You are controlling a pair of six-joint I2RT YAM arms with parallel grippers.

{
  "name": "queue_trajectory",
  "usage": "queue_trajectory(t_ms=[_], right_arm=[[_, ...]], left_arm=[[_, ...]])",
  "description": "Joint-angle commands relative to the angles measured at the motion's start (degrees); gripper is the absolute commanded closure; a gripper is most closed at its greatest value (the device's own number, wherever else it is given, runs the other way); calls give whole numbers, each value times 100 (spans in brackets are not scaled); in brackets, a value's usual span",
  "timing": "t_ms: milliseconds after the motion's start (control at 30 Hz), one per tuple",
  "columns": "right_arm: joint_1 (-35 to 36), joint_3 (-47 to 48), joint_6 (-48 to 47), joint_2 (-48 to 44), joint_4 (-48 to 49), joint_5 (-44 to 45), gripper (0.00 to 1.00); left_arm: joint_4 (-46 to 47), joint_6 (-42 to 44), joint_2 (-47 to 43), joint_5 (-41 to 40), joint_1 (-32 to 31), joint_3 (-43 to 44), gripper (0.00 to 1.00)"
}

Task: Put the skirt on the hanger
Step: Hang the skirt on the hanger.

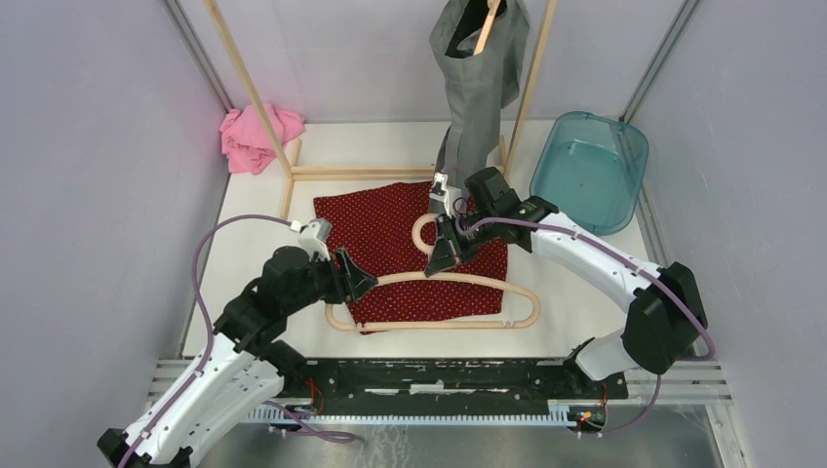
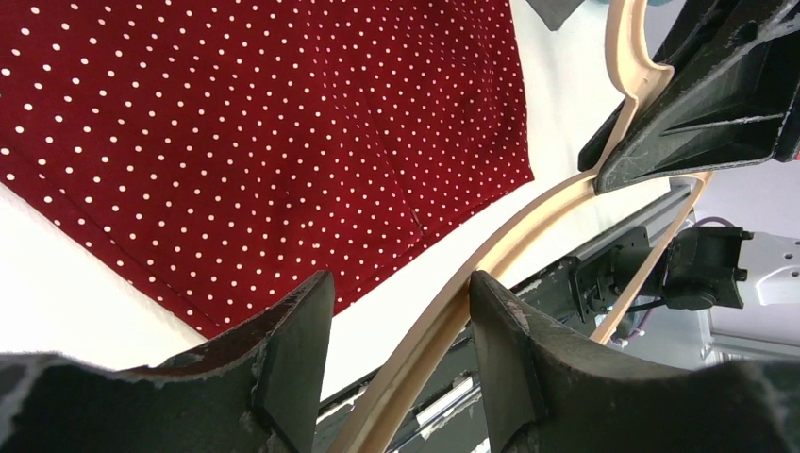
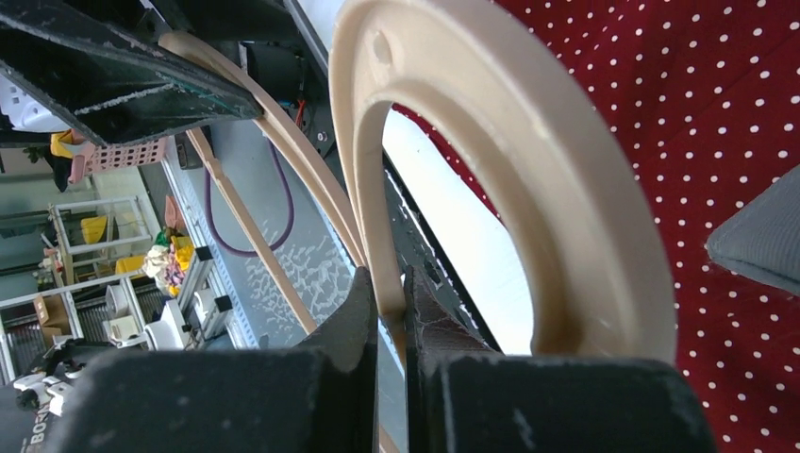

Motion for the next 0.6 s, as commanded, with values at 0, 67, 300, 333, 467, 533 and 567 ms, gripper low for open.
queue_trajectory(t_ms=[0, 67, 300, 333, 467, 533, 567], right_arm=[[55, 581, 307, 288, 764, 146, 99], [55, 725, 312, 467, 770, 78, 99], [54, 983, 291, 746, 791, 111, 99], [54, 985, 310, 752, 823, 127, 99], [59, 1012, 384, 760, 981, 142, 99], [50, 1016, 432, 751, 1086, 134, 99], [54, 1016, 448, 738, 1126, 138, 99]], left_arm=[[431, -83, 130, 300, -59, 129, 39], [469, -80, 132, 308, -55, 108, 39], [536, -63, 156, 415, -54, 67, 38], [530, -55, 157, 422, -54, 69, 38], [544, -41, 164, 427, -56, 68, 38], [529, -29, 179, 427, -57, 87, 38], [517, -24, 181, 427, -55, 91, 38]])
